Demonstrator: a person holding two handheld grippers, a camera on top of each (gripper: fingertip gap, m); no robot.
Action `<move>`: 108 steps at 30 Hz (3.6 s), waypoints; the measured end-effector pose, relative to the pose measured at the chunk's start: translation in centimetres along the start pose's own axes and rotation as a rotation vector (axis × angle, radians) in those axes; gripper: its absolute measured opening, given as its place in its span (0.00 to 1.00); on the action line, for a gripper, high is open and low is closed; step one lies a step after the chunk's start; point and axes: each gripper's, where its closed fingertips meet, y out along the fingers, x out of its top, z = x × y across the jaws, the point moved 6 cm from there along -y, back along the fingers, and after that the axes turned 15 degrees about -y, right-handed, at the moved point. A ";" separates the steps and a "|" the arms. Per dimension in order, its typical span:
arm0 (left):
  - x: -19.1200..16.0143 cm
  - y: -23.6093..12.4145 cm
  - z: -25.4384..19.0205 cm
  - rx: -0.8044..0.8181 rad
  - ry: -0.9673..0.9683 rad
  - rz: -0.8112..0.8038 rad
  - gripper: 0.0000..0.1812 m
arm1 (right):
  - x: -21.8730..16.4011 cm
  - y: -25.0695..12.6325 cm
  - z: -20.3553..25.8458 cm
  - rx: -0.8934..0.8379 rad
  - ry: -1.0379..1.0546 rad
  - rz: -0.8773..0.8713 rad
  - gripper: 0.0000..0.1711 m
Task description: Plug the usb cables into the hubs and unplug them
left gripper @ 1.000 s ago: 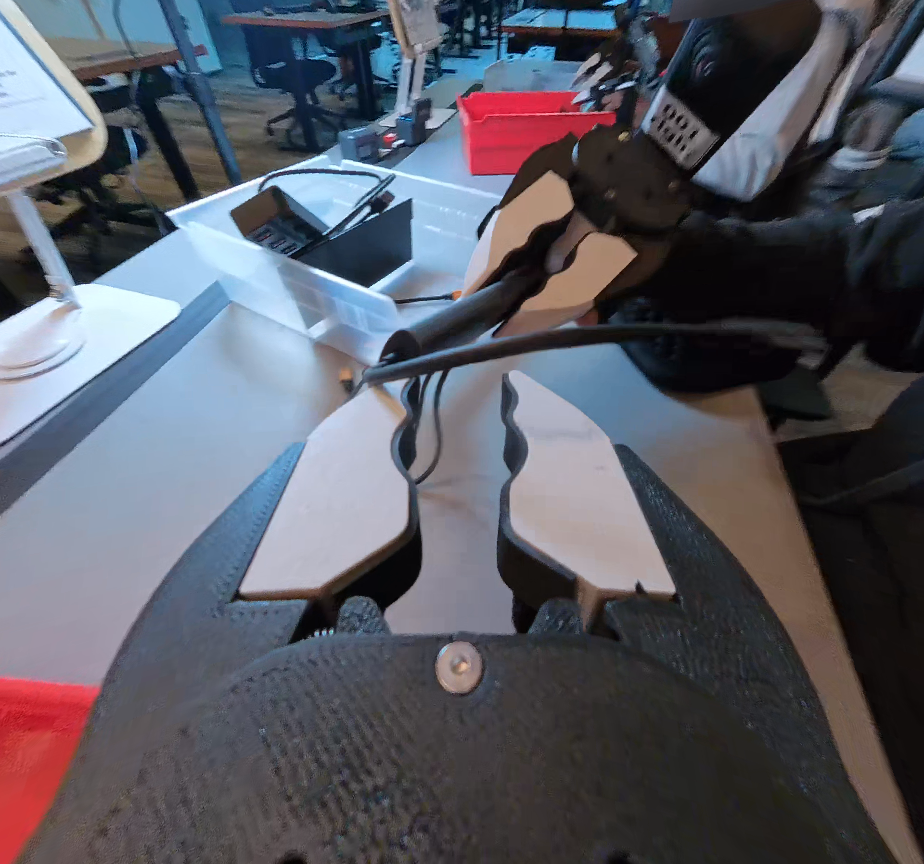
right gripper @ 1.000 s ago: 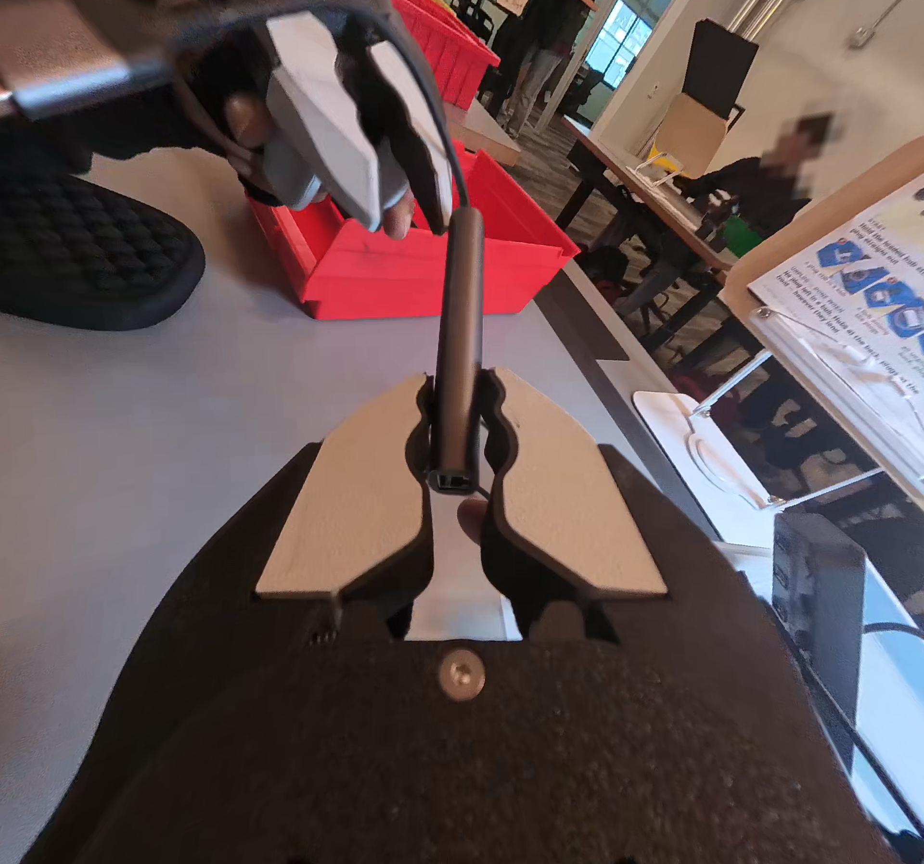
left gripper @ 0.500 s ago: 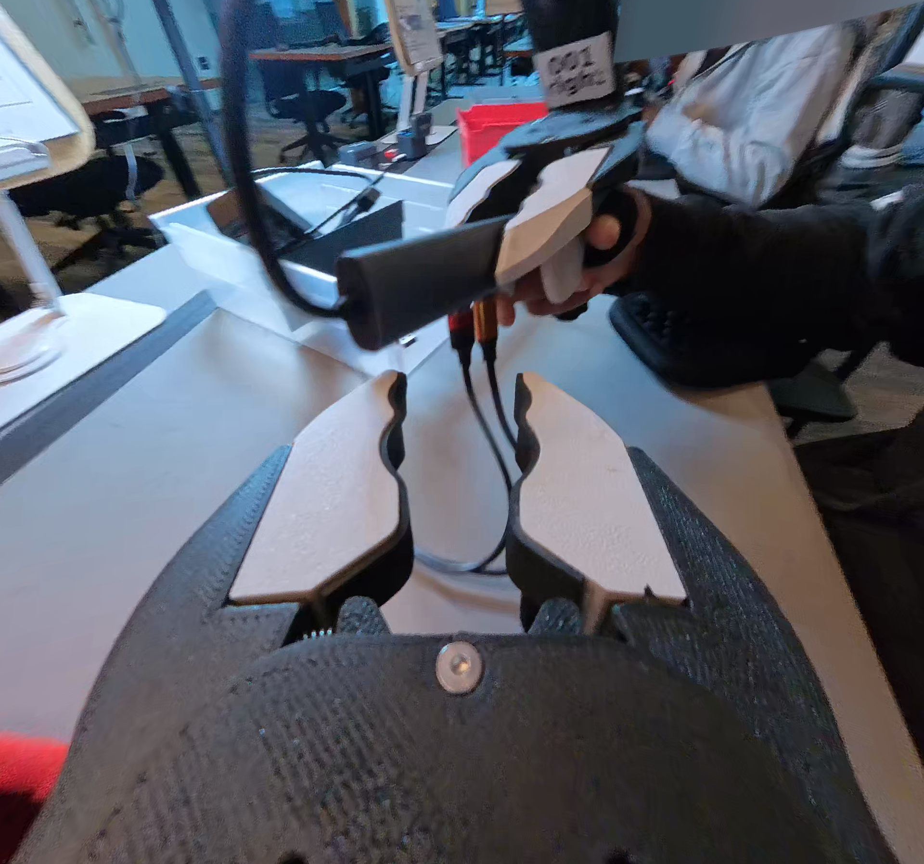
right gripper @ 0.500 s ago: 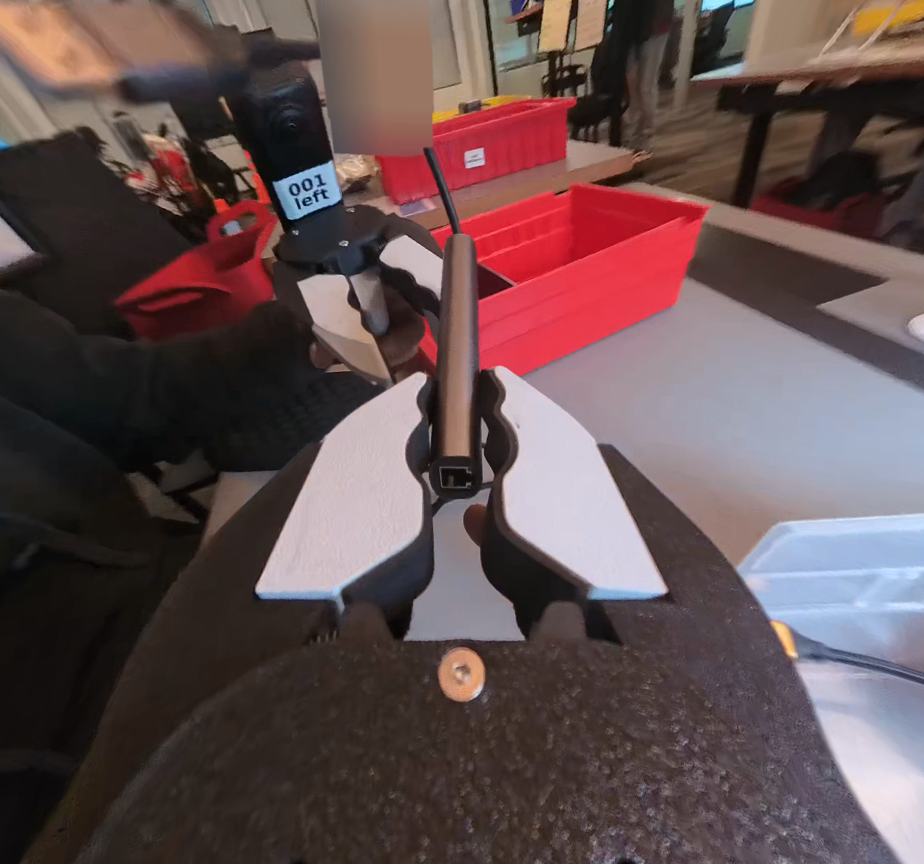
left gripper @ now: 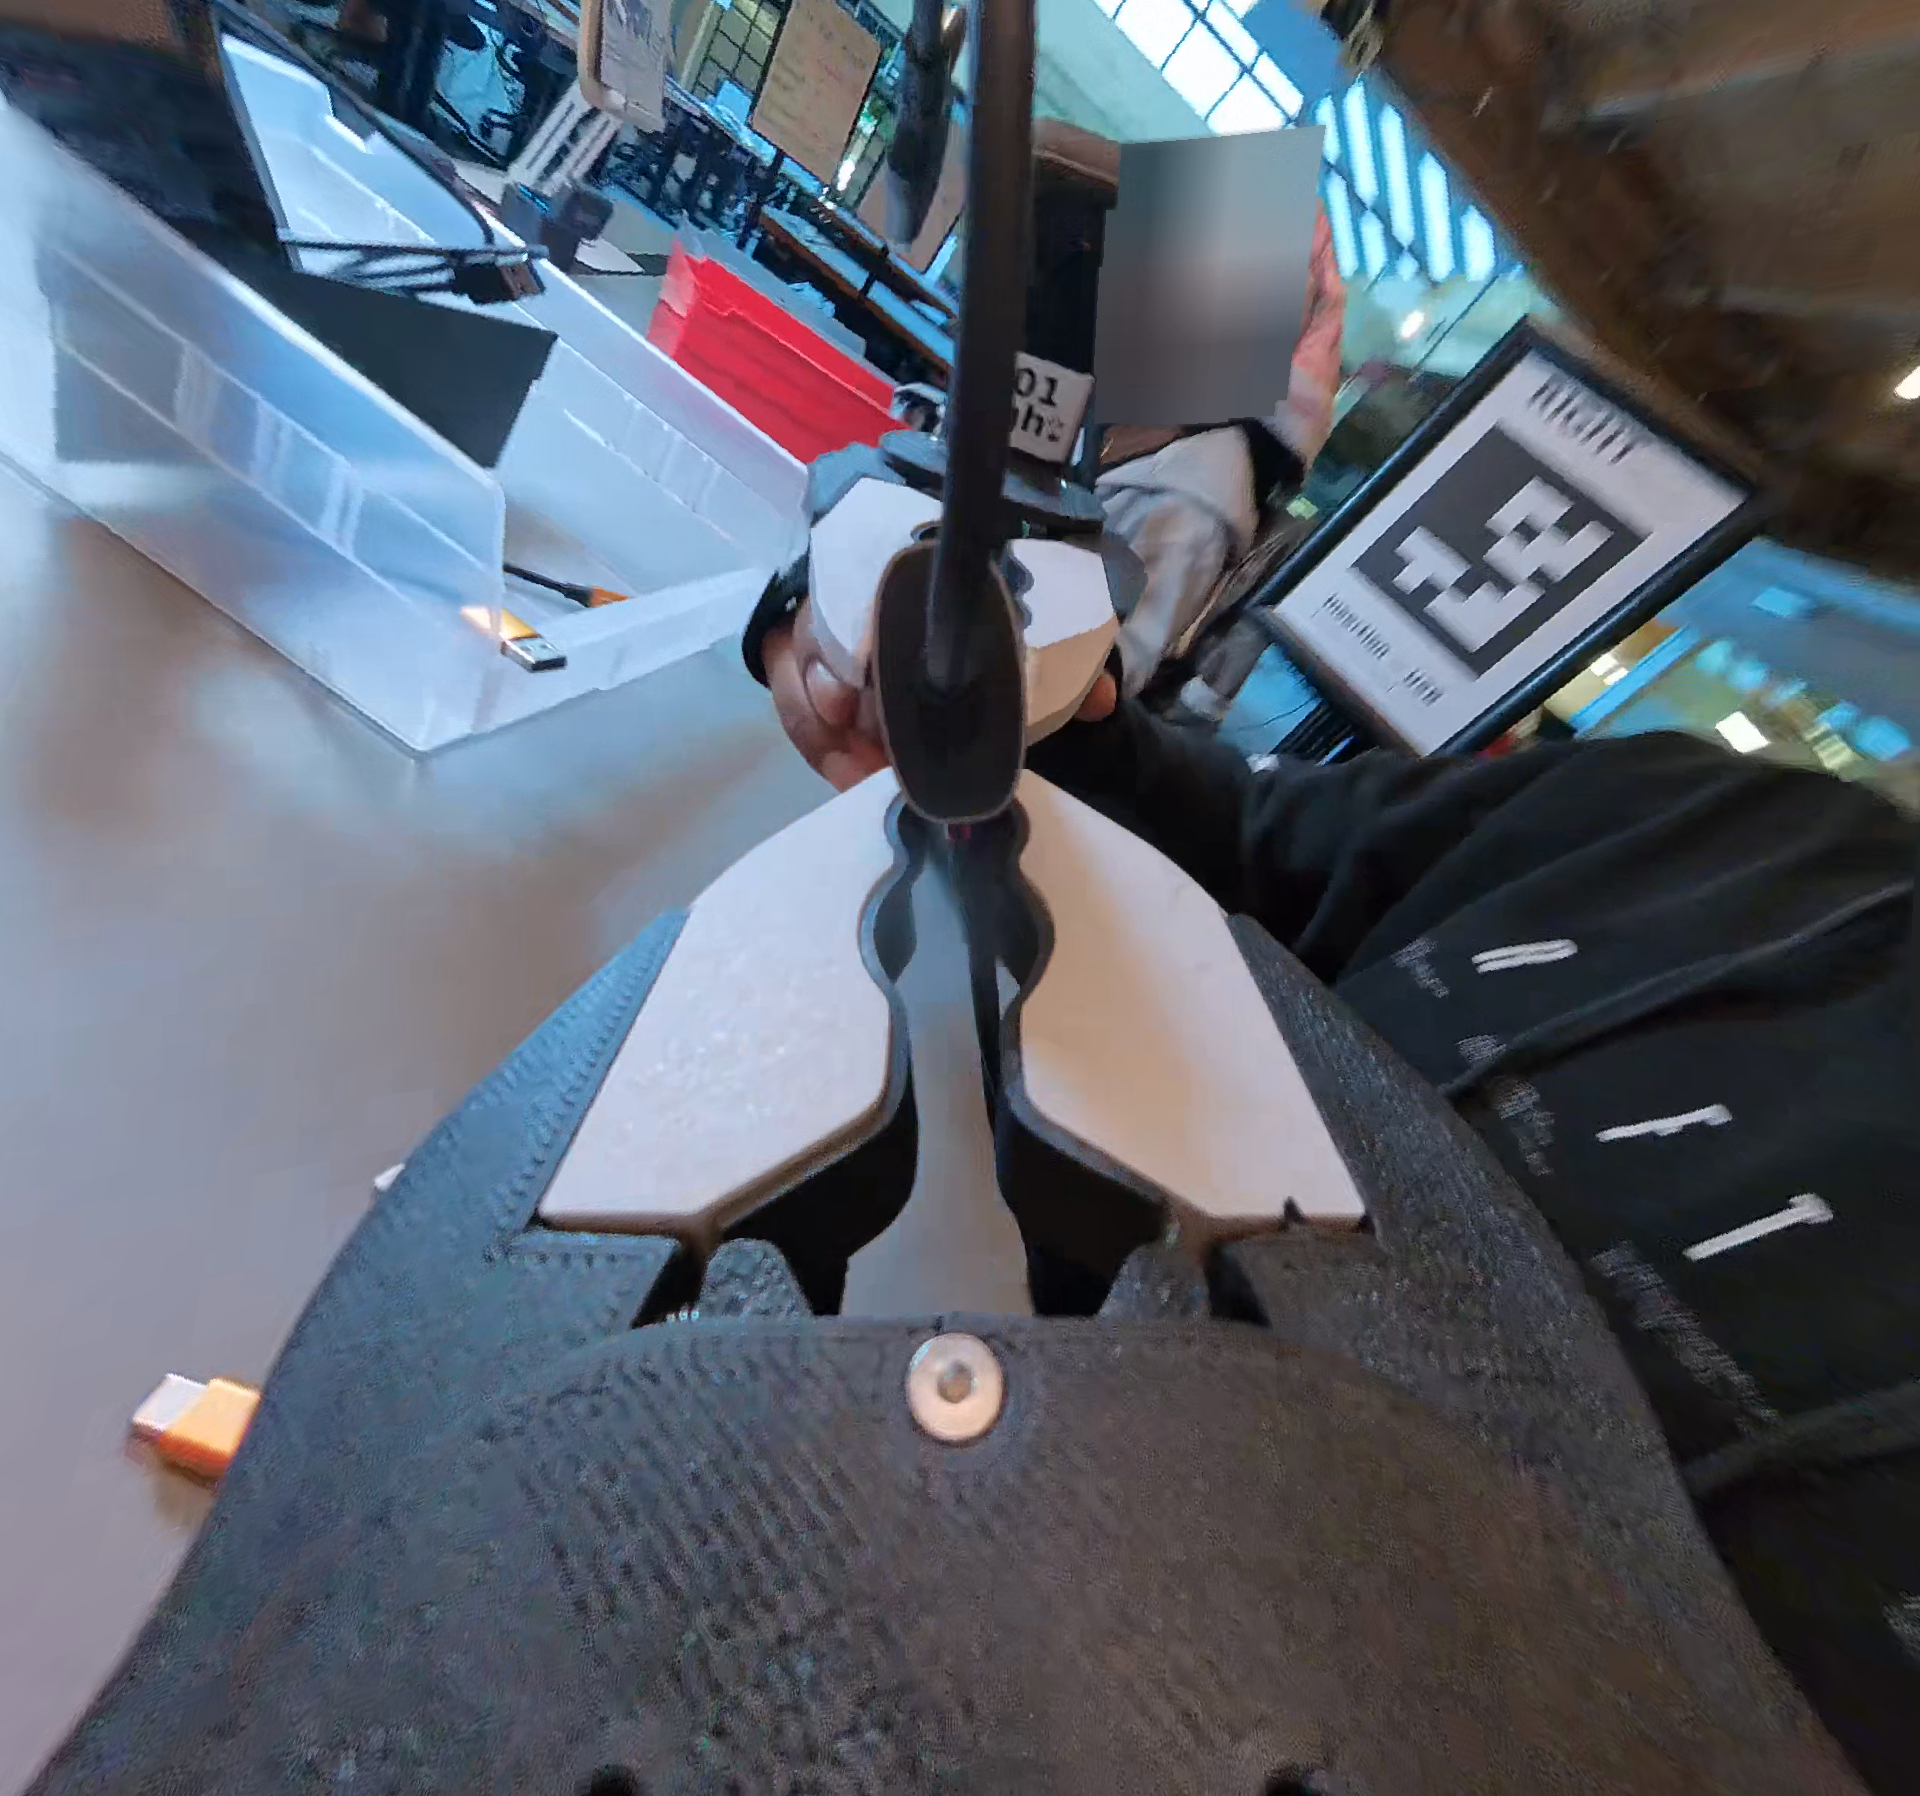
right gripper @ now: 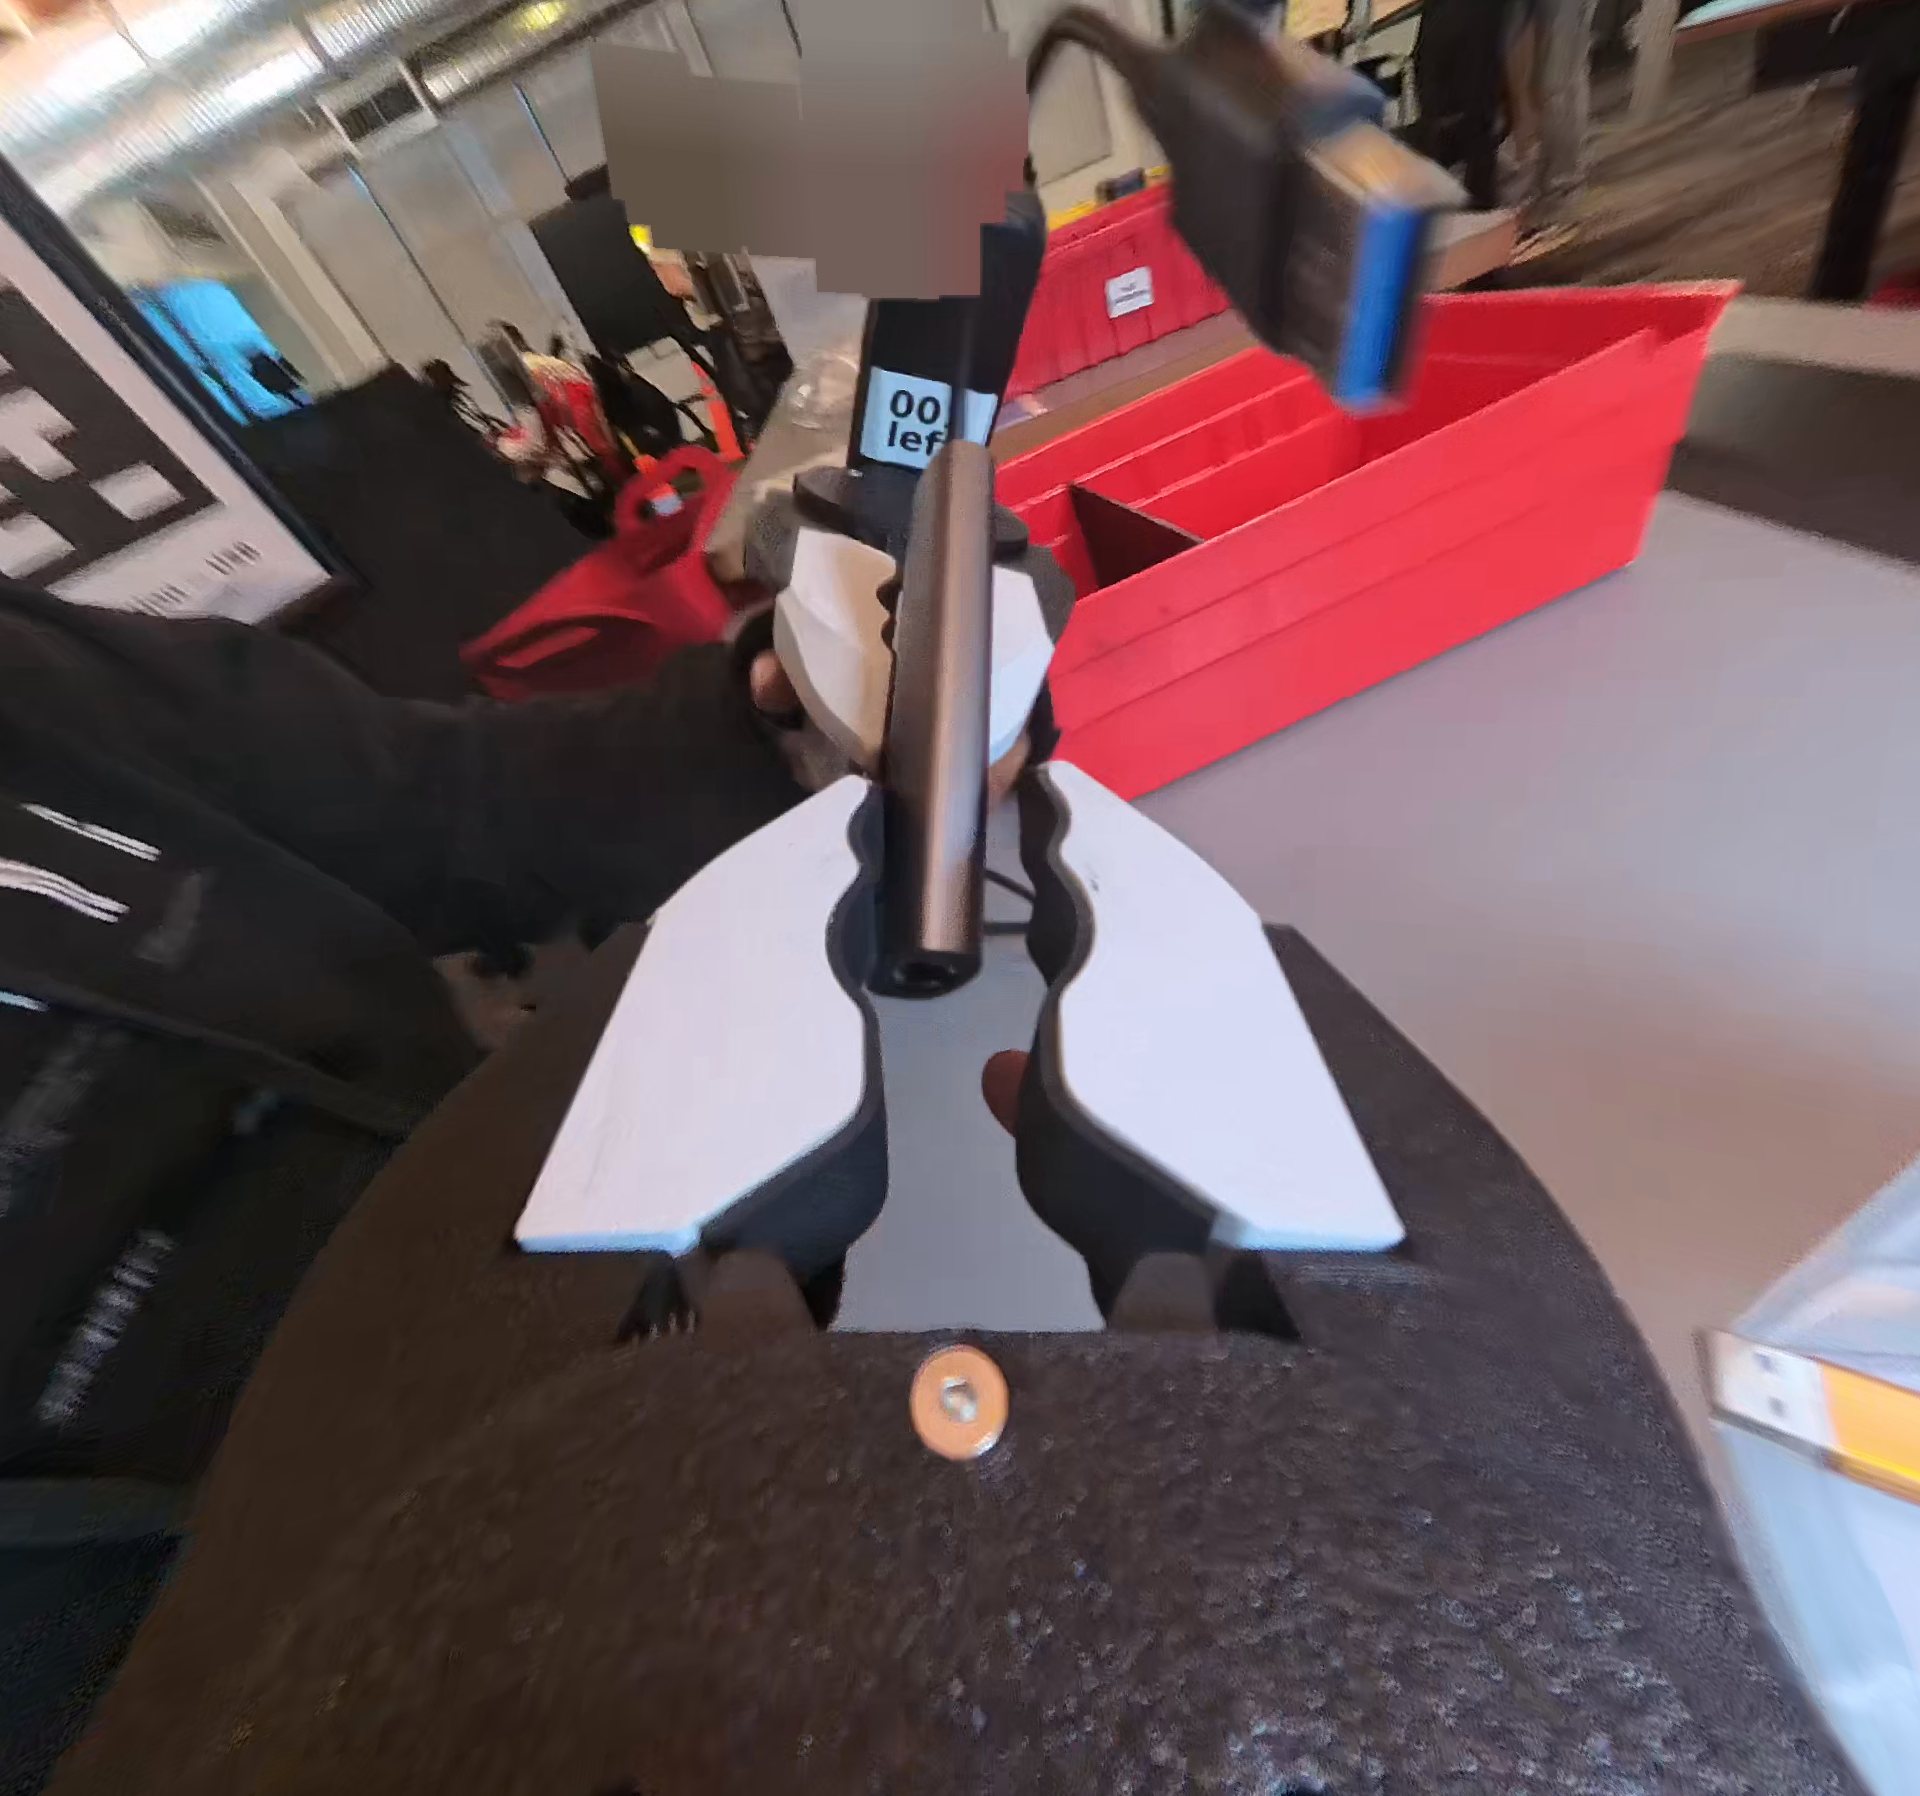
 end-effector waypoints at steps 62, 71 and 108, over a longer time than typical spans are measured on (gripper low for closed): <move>-0.4 -0.3 -2.2 0.259 0.822 0.053 0.11 | 1.2 -1.7 2.7 -0.056 -0.582 0.376 0.27; -1.4 0.8 -2.0 0.287 0.966 0.018 0.11 | 0.5 1.2 3.1 -0.150 -0.729 0.388 0.09; -4.1 1.1 0.7 0.605 1.194 0.396 0.10 | -3.5 2.9 3.0 -0.182 -1.018 0.651 0.06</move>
